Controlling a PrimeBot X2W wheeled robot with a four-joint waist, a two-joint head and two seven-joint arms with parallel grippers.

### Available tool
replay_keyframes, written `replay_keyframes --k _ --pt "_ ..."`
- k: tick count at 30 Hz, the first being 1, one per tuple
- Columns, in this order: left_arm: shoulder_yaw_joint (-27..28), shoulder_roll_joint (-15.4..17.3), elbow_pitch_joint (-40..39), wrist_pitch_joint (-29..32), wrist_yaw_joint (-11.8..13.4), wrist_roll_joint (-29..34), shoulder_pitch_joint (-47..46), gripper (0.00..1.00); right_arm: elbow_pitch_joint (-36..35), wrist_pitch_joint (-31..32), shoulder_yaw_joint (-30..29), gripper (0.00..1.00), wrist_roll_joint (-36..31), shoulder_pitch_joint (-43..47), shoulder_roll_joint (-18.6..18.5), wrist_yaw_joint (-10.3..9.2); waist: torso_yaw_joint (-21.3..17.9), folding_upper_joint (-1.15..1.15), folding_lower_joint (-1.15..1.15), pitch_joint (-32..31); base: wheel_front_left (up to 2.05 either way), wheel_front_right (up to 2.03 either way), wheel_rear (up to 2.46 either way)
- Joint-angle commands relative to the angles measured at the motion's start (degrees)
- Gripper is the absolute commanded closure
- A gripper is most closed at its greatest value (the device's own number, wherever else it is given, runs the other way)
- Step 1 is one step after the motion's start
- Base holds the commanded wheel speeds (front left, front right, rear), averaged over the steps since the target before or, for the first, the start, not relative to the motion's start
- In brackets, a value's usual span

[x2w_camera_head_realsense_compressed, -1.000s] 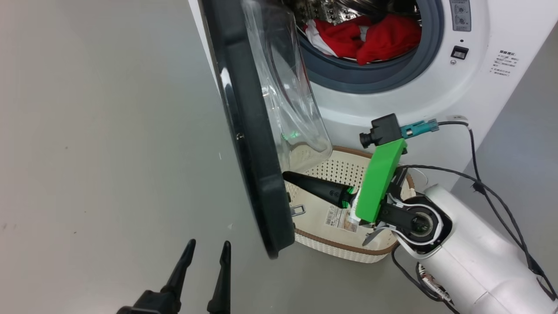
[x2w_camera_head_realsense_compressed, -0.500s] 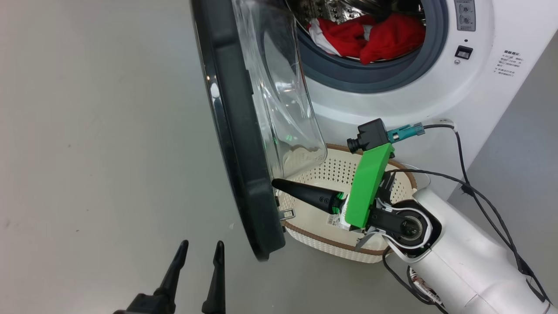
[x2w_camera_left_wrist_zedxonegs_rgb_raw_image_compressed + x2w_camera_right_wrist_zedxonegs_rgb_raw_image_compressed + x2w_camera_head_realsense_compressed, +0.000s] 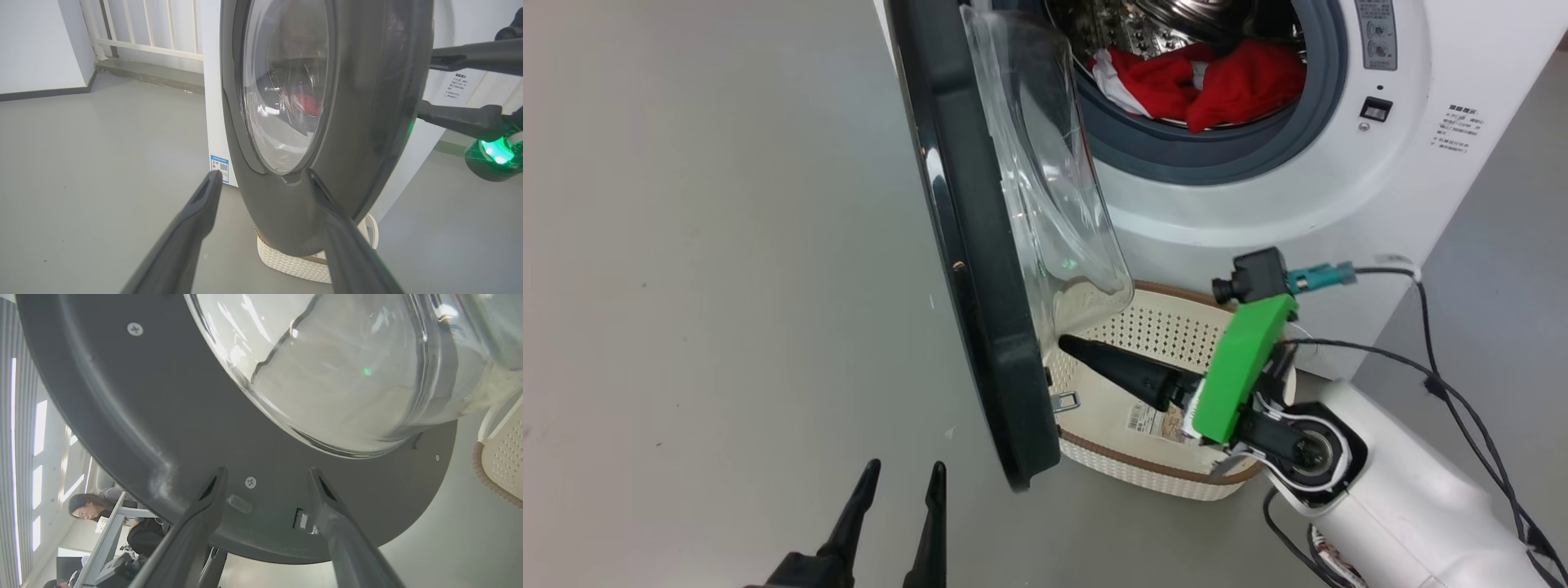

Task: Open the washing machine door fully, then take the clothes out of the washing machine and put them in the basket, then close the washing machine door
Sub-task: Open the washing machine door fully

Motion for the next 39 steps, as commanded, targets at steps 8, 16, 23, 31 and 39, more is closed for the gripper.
replay_keyframes --k 8,16,23,31,39 --pt "2.9 0.5 0.8 -0.7 -1.6 0.8 -1.5 0.0 0.0 -6.8 -1.4 0.0 -1.3 5.5 -2.9 0.39 -1.2 0.0 0.0 -1.2 0.0 0.0 0.0" --pt "4.2 0.5 1.2 -0.7 -2.1 1.2 -1.2 0.0 1.5 -12.3 -2.1 0.0 -1.5 10.9 -5.8 0.39 -3.4 0.0 0.0 -1.5 0.0 0.0 0.0" --pt "5.3 0.5 1.3 -0.7 -2.3 1.5 -0.8 0.0 3.3 -18.4 -1.5 0.0 -4.5 14.5 -8.8 0.39 -5.2 0.0 0.0 -1.8 0.0 0.0 0.0" --pt "6.2 0.5 1.3 -0.7 -2.5 1.5 -0.5 0.0 6.3 -26.9 1.1 0.0 -9.0 17.0 -11.5 0.39 -6.6 0.0 0.0 -1.8 0.0 0.0 0.0" --pt "6.3 0.5 1.3 -0.7 -2.4 1.3 -0.5 0.0 9.4 -36.6 3.3 0.0 -16.4 18.4 -13.7 0.39 -7.0 0.0 0.0 -1.8 0.0 0.0 0.0"
